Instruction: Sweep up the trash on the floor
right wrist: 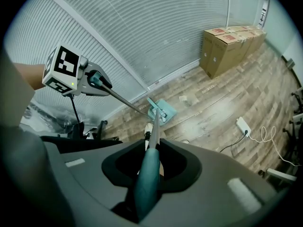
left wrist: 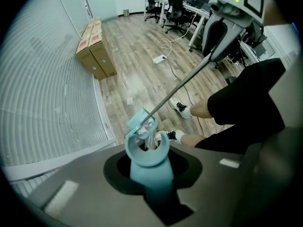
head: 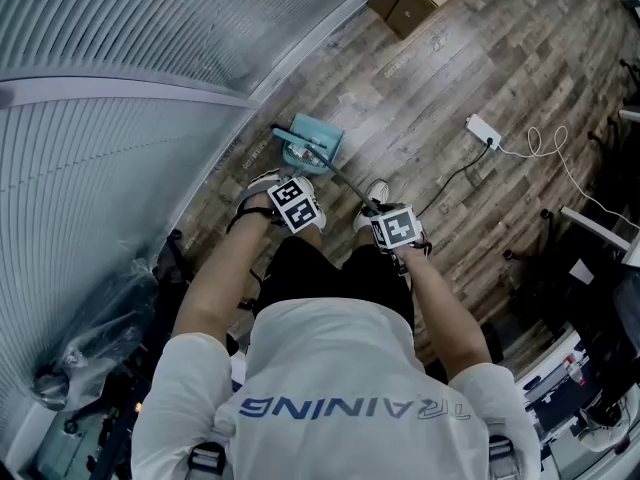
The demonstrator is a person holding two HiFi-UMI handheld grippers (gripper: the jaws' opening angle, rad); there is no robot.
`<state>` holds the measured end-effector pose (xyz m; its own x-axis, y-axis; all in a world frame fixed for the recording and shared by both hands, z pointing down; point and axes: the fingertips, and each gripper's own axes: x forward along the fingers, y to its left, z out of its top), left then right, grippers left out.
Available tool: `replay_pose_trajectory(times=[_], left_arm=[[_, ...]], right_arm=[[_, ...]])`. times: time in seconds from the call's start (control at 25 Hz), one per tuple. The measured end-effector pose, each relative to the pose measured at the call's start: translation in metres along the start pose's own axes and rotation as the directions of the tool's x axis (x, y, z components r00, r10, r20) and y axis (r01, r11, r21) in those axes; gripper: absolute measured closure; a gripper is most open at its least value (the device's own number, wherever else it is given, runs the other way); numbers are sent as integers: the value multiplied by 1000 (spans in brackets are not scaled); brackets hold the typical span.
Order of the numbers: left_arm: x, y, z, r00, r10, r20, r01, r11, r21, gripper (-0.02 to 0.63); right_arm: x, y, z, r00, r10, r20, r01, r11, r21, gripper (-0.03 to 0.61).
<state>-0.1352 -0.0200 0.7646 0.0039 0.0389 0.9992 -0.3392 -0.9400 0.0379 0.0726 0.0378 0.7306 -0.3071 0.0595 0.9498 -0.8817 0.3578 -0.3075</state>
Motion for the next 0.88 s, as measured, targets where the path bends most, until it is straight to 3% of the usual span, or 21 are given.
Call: replay_pose_trajectory(times=[0.24,0.52,0.72,0.88], left_arm=[[0,1,2,1000,-6,-1,6,1000,-10,528],[-1,-1,3,1000,-5,2,5,1000,-12,526],[-2,-1,2,1000,-5,3,5,1000,-13,526],[-2,1,1,1000,-5,8,5,1000,-12,527]], right_arm=[[-28,-41,24,994,-45,96,37,996,81,468],[-54,-109,71,966,-184,184,148,970,191,468],[-44,-137,79,956,-244,160,197,944,263,468],[-18,-140,67,965,-249,85,221,944,245,468]])
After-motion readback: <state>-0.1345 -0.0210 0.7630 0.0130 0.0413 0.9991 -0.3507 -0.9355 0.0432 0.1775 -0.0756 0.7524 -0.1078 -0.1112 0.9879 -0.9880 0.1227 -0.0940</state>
